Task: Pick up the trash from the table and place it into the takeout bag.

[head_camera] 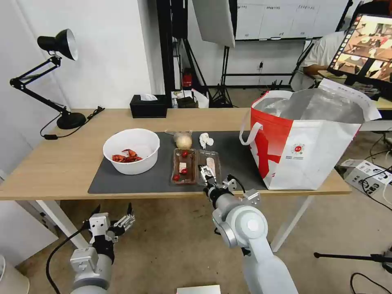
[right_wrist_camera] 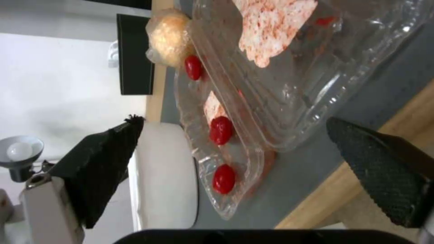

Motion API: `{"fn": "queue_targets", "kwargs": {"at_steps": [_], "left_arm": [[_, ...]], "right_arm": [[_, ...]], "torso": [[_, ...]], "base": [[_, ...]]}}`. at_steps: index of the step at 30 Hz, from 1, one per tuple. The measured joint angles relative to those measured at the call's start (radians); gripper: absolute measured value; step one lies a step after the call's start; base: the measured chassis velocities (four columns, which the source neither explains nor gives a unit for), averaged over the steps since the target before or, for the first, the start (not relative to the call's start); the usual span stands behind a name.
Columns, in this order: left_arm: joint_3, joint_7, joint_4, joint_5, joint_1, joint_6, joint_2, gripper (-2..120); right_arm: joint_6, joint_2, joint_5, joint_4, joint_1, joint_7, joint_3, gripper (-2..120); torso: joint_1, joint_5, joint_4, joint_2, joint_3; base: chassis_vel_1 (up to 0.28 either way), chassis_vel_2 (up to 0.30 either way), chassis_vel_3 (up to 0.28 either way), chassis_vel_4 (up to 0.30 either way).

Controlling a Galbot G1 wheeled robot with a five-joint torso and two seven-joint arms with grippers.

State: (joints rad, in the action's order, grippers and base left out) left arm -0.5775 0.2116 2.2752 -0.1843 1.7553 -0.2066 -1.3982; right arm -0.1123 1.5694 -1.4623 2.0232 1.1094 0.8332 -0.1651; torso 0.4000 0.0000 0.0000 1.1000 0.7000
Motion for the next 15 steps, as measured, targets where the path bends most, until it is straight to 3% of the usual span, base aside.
{"fn": "queue_targets", "kwargs": {"at_steps": [15], "left_arm": [[0.001, 0.0, -0.016, -0.003, -0.014, -0.002, 0.002, 100]], "right_arm": [[0.014, 0.0, 0.048, -0.046, -0.032, -0.064, -0.003, 100]], "torso": [[0.0, 0.0, 0.0, 0.0, 0.0]], "base": [[0.0, 0.0, 0.0, 0.0]]}}
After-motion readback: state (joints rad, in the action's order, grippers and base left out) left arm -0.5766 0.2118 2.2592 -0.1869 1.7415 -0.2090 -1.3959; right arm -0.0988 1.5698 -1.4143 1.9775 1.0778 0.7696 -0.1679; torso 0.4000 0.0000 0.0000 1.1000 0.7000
